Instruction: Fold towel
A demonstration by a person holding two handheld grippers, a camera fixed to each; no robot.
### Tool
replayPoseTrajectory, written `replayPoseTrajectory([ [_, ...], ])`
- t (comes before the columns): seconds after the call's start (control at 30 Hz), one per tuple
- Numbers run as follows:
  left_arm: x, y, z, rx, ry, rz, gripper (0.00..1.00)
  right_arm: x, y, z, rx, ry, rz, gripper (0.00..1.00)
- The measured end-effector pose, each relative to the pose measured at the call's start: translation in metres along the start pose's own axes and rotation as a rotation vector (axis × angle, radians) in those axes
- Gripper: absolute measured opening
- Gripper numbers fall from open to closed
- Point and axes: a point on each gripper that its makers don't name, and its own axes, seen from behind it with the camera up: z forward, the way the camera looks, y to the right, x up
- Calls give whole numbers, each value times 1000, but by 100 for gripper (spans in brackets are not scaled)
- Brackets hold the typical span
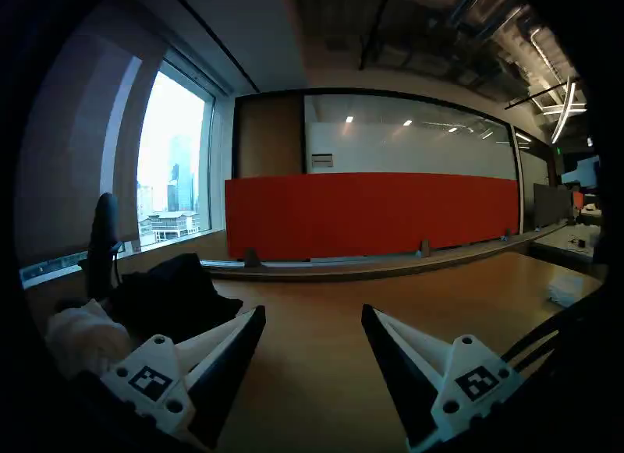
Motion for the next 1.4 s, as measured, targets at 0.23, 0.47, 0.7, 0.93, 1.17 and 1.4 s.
replayPoseTrajectory([
  [0.23,-17,-6,-2,2,12,14,91,-5,1,3,-10,6,-13,98],
  [0.47,-31,-10,-3,3,25,3,91,-16,0,4,-19,0,-30,98],
  [0.7,-42,-15,-3,8,32,-8,91,-21,-3,5,-22,-3,-34,98],
  [0.93,-48,-22,-4,20,35,-11,91,-25,-3,6,-25,-7,-40,98],
  [1.17,-51,-25,-6,23,39,-30,91,-29,-3,7,-27,-13,-47,98],
  [1.4,-52,-25,-6,21,38,-30,91,-31,-3,8,-30,-18,-51,98],
])
